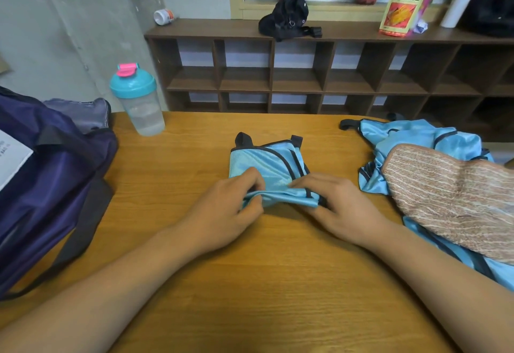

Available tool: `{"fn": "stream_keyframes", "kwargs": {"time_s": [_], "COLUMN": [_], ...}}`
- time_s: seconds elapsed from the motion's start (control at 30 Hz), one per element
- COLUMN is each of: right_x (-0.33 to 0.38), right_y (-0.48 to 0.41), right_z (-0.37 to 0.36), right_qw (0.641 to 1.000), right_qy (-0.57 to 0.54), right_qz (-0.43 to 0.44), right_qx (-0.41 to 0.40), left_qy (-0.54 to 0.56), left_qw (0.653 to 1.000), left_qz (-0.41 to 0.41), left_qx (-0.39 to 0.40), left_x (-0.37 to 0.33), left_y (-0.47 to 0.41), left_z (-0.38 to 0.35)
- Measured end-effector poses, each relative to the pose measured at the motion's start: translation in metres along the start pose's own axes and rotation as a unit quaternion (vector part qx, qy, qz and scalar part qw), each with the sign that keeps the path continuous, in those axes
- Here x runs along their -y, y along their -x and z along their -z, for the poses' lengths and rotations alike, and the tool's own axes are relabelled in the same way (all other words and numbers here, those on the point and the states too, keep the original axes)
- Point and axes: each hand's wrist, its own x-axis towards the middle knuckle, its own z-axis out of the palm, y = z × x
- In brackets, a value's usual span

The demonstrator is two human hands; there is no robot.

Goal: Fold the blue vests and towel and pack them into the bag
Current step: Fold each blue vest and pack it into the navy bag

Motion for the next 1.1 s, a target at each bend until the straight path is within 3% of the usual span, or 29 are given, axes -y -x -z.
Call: {"fn": "stream_keyframes", "kwargs": {"time_s": [0.23, 0.43, 0.73, 0.93, 1.1], "right_x": [0.007, 0.011, 0.011, 0.003, 0.001], "right_y": [-0.001, -0.005, -0.01, -0.011, -0.012], "right_z": [0.001, -0.001, -0.011, -0.015, -0.016], "right_qw": [0.985, 0.97, 0.958, 0.966, 0.96], "right_qy": [-0.105, -0.116, -0.09, -0.019, -0.003], "right_qz": [-0.088, -0.137, -0.186, -0.177, -0.218], "right_qx": [-0.109, -0.164, -0.2, -0.19, -0.177], "left_qy": [0.125, 0.208, 0.126, 0.012, -0.121], "left_qw": [0.988, 0.958, 0.957, 0.965, 0.96], "left_qz": [0.068, 0.169, 0.222, 0.233, 0.244], "left_qx": [-0.061, -0.106, -0.135, -0.118, -0.069], "left_x": [0.004, 0.017, 0.023, 0.023, 0.025], "left_y": [-0.001, -0.009, -0.016, -0.021, -0.02], "left_z": [0.007, -0.005, -0.009, -0.007, -0.003]}}
